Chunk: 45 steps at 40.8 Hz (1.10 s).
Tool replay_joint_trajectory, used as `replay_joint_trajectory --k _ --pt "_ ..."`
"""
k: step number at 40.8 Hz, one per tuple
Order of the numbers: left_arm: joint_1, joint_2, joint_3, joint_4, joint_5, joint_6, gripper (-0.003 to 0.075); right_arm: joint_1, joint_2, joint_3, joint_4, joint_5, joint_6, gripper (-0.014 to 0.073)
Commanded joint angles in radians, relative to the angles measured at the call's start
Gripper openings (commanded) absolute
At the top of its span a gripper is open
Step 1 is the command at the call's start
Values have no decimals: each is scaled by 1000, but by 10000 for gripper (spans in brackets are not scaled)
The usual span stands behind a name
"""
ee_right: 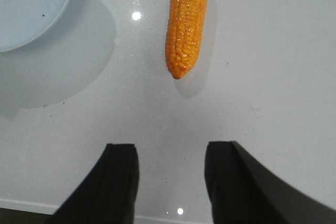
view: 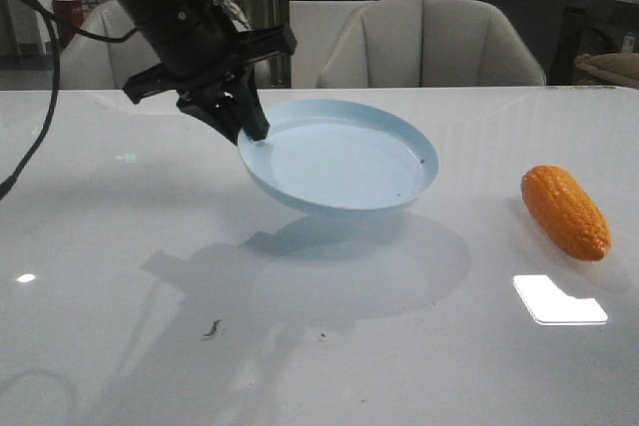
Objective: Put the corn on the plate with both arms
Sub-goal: 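Grip the rim of the light blue plate with the left gripper, then slide the plate toward the table center and open the left gripper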
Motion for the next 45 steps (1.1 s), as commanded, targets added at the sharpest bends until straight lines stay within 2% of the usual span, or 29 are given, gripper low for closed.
replay_joint_trajectory --k 1,20,24,31,33,45 --pt "-8 -39 -33 -36 -35 -11 99 -6 -9 -31 9 -48 -1 415" --pt "-8 28 -33 -36 -23 -11 117 -6 -9 -31 9 -55 -1 415" --pt "-8 35 -33 -36 -17 -11 194 -6 -9 -31 9 -55 -1 415" --pt "-8 37 -40 -34 -14 -11 449 -6 -9 -31 9 -55 -1 415" --pt "-4 37 -54 -34 -6 -11 493 -6 -9 -31 9 -55 -1 415" --pt "73 23 -296 36 221 7 499 -6 -9 -31 9 -55 -1 415"
